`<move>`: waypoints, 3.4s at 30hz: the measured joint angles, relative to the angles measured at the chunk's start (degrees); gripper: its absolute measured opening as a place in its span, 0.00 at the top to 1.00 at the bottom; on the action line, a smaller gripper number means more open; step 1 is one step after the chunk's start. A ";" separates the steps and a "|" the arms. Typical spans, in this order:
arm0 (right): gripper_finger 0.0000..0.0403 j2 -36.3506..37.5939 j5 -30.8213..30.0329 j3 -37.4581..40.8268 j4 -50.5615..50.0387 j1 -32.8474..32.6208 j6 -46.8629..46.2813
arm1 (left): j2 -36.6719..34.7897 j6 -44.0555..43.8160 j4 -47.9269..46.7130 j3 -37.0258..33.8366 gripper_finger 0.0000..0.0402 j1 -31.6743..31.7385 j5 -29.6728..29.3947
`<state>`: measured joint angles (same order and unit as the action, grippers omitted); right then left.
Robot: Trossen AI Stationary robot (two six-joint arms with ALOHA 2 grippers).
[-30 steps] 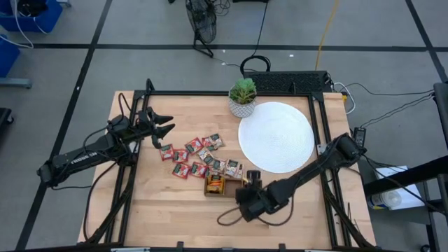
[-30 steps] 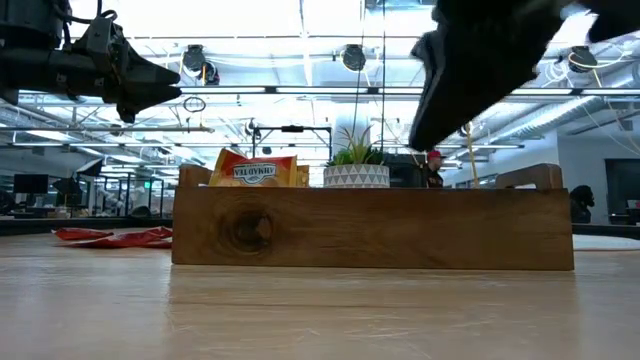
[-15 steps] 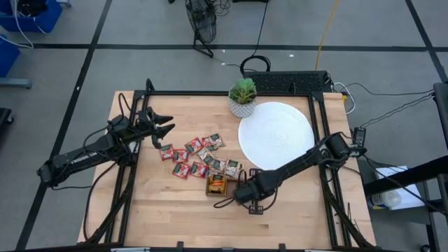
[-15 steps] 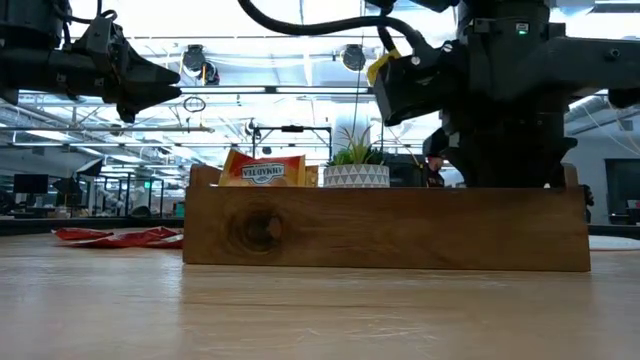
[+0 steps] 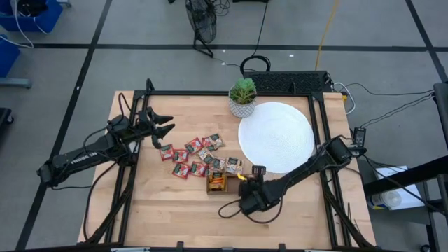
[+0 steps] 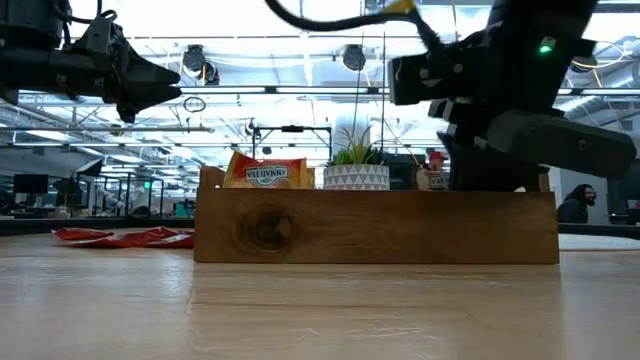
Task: Pick & Place Tea
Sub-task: Put the light brown tea bag into the right section of the wooden organizer
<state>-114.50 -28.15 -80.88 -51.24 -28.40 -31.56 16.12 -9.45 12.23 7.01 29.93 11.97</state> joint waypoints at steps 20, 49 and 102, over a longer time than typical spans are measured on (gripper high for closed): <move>1.00 0.13 -9.57 4.94 1.30 -0.55 -8.68 | -0.01 0.00 0.00 0.00 0.55 0.00 0.00; 1.00 0.28 -2.70 1.60 5.87 -0.94 -0.10 | -0.02 0.00 0.00 0.00 0.55 0.00 0.00; 1.00 14.27 -17.55 2.81 32.76 19.83 43.71 | -0.02 0.00 0.02 0.00 0.55 0.00 0.00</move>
<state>-100.22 -45.71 -78.07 -18.48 -8.57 12.15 16.10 -9.45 12.25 7.01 29.93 11.97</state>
